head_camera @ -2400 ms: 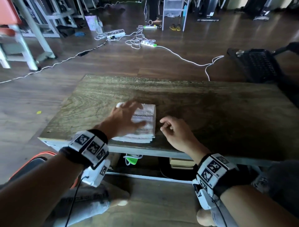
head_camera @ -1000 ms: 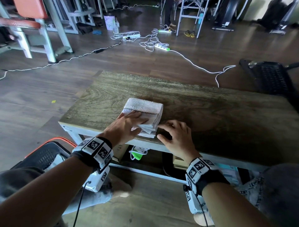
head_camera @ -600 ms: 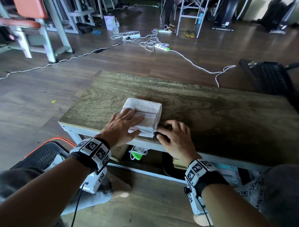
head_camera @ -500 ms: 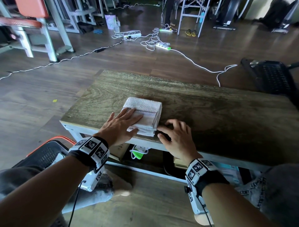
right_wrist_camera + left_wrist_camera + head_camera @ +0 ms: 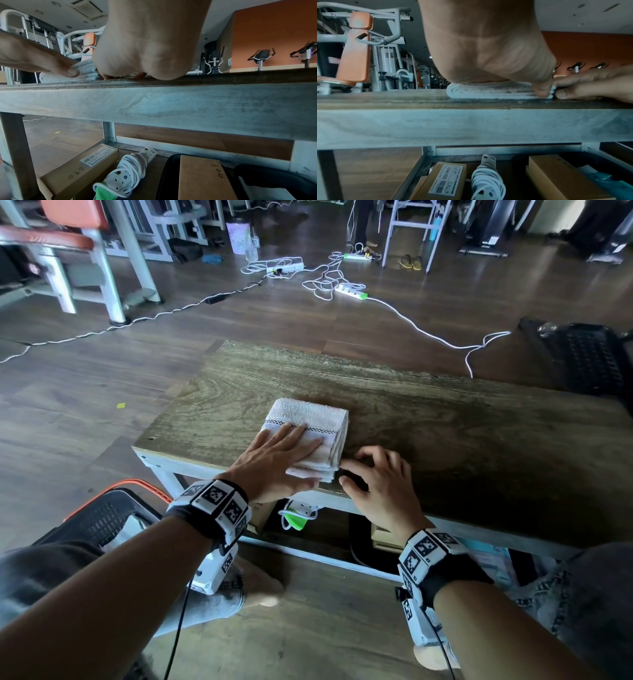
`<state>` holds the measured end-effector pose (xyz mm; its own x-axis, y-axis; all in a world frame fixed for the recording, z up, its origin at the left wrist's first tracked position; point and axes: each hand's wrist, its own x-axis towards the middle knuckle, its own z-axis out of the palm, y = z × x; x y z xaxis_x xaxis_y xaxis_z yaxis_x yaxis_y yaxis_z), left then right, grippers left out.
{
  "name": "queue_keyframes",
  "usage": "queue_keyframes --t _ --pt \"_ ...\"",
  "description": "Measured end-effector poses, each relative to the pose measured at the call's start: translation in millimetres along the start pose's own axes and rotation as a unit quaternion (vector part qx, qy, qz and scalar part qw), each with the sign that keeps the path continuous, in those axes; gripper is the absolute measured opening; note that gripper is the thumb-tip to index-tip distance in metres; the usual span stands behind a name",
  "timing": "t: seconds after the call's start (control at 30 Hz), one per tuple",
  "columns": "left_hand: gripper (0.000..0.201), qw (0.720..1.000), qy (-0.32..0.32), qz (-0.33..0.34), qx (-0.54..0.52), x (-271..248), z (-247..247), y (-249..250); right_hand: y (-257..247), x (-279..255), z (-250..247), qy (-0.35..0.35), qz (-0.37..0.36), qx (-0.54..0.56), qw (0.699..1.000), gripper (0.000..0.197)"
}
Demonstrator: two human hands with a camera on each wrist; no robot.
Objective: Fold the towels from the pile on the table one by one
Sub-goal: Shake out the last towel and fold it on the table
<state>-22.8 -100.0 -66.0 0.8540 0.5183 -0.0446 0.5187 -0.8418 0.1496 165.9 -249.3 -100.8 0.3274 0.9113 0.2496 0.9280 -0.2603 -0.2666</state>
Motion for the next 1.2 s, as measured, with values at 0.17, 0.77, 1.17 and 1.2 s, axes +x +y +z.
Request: queue_keyframes --t 0.17,0.77,1.17,1.2 --pt "0.09 1.0 0.007 -0.015 0.015 -1 7 -3 -2 1 -1 0.003 0.014 0.011 1.0 0.039" --pt "0.093 0.998 -0.038 -0.052 0.006 -15 -5 42 -10 -1 -39 -0.075 0.043 -0.038 0.996 0.036" --pt "0.049 0.986 0.118 -0.06 -0.1 38 -2 43 -42 54 -30 0.025 0.013 0.044 0.999 0.048" --pt "0.054 0.99 0.091 -0.068 -0.084 37 3 44 -45 56 -20 -0.016 0.044 0.051 0.998 0.058"
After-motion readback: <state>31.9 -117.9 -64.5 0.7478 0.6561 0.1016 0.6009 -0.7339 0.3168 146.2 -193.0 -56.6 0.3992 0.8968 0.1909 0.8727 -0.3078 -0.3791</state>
